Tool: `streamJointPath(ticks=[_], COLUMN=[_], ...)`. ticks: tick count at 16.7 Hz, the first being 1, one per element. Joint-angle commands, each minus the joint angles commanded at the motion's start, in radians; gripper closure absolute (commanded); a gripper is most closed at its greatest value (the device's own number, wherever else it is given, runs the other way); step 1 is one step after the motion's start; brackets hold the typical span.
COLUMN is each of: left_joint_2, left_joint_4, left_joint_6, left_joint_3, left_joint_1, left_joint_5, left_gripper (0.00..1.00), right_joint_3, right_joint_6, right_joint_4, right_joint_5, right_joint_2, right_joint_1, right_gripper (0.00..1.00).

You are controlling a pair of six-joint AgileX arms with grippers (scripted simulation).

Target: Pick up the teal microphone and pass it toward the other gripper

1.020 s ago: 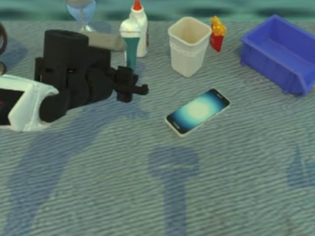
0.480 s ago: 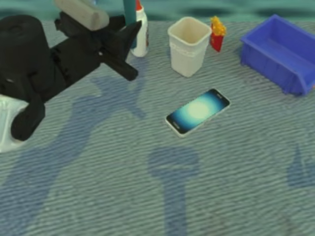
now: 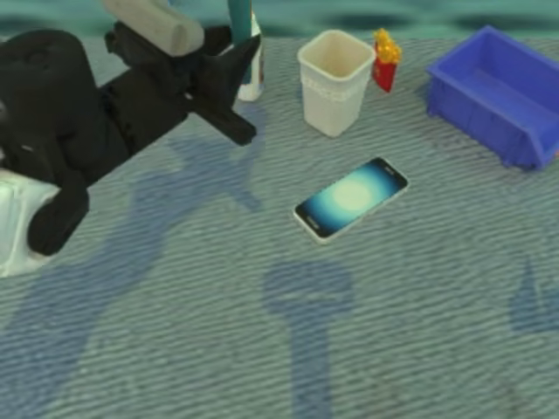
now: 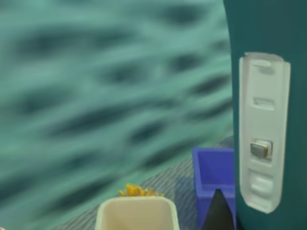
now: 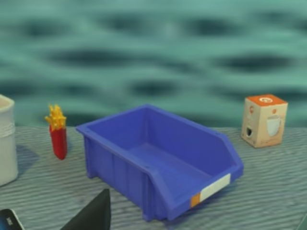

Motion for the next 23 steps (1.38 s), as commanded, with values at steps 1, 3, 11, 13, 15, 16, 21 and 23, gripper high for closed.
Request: streamJointPath(ticks=[1,3,11,13,15,16,21,23], left_joint_2=[-0.001,-0.003,-0.015,-0.011,-0.013,-0.015,-0.015,-0.015], left_joint_4=[0.014,0.047,0.111,0.108,0.110,0.111,0.111,0.111], left_joint_6=[-0.001,-0.006,-0.018,-0.017,-0.018,-0.018,-0.018,-0.018], left_joint_3=[-0.003,-0.011,-0.029,-0.026,-0.028,-0.029,-0.029,-0.029], left_joint_1=[-0.026,-0.089,-0.217,-0.214,-0.216,-0.217,-0.217,-0.217], left_joint_5=[-0.029,-0.098,-0.237,-0.234,-0.236,-0.237,-0.237,-0.237], left_gripper=[1.00,1.00,1.00,1.00,1.00,1.00,1.00,1.00], right_joint_3=[0.000,0.000,0.000,0.000,0.000,0.000,0.010,0.047], right_joint_6=[0.000,0.000,0.000,0.000,0.000,0.000,-0.001,-0.006], right_joint_4=[0.000,0.000,0.000,0.000,0.000,0.000,0.005,0.026], right_joint_5=[0.000,0.000,0.000,0.000,0.000,0.000,-0.006,-0.028], right_joint_2=[0.000,0.000,0.000,0.000,0.000,0.000,0.013,0.067], right_joint_1=[0.000,0.000,0.000,0.000,0.000,0.000,0.008,0.038], right_gripper=[0.00,0.00,0.00,0.00,0.00,0.00,0.00,0.00])
